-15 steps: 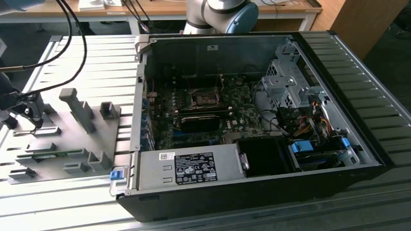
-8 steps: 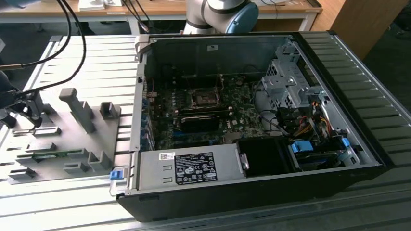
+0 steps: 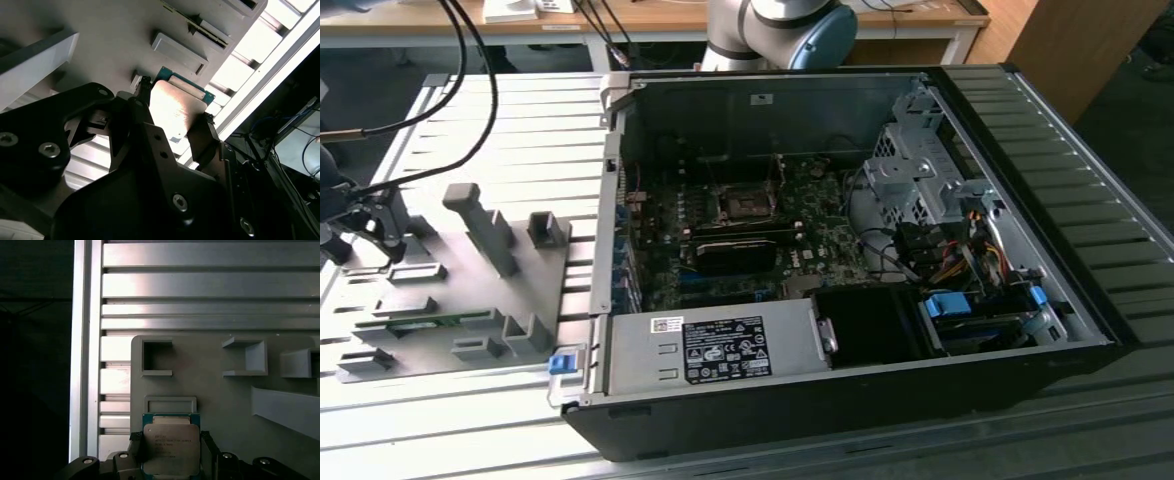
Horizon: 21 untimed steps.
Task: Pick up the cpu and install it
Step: 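Pick up the cpu and move it towards the insertion slot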
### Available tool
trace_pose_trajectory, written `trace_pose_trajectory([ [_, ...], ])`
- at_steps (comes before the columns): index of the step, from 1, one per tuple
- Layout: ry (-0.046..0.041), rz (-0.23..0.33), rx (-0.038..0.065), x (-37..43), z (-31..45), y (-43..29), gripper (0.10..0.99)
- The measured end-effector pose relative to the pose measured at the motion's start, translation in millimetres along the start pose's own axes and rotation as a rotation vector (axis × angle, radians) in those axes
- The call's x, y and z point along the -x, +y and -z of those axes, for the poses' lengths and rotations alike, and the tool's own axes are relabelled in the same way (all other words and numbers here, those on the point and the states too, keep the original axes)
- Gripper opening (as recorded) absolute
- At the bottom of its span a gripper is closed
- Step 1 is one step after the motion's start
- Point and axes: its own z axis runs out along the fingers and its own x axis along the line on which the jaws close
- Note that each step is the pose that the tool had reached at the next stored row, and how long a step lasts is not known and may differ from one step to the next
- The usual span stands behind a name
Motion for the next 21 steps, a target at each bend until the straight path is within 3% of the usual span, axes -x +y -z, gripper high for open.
trace_pose_trajectory([
  [21,-0.0002,0.000,0.000,-0.2,9.1,0.6,0.545],
])
